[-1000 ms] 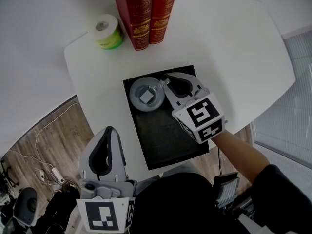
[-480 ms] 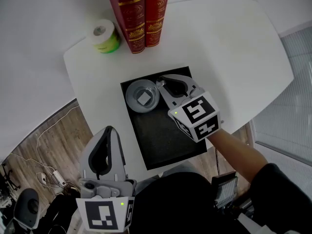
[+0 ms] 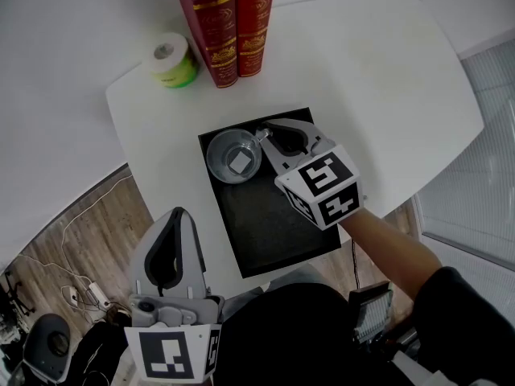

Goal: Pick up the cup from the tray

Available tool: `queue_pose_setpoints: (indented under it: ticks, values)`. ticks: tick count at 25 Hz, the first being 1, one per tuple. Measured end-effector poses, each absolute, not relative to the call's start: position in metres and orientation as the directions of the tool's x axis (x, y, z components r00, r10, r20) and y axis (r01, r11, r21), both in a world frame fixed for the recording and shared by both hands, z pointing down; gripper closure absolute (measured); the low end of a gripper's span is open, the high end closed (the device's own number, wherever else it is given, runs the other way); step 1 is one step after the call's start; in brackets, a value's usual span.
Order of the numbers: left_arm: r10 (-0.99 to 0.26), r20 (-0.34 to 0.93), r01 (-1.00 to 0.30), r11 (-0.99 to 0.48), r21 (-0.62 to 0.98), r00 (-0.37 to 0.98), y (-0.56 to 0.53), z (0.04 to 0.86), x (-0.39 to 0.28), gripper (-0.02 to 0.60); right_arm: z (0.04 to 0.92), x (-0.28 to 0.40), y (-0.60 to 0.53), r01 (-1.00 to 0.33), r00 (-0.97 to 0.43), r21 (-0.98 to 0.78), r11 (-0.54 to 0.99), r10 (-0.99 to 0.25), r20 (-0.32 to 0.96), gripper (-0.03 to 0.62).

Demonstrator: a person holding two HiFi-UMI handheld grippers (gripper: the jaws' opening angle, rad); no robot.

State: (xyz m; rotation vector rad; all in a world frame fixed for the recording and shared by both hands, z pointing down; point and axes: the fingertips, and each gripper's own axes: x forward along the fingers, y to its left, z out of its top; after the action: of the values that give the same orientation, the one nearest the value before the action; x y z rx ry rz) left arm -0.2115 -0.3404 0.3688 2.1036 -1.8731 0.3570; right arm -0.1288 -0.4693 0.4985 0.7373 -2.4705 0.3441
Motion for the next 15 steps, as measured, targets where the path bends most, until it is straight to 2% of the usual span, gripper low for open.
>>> queue_pose_setpoints:
  ticks: [15]
  values:
    - [-0.928,0.357,-0.994,-0.101,0.043,0.11,-0.33,0.361,-0.211,0.58,0.476,-0.131,-0.47,-0.57,-0.727,-0.126,0.812,-0.428,0.537,0.548]
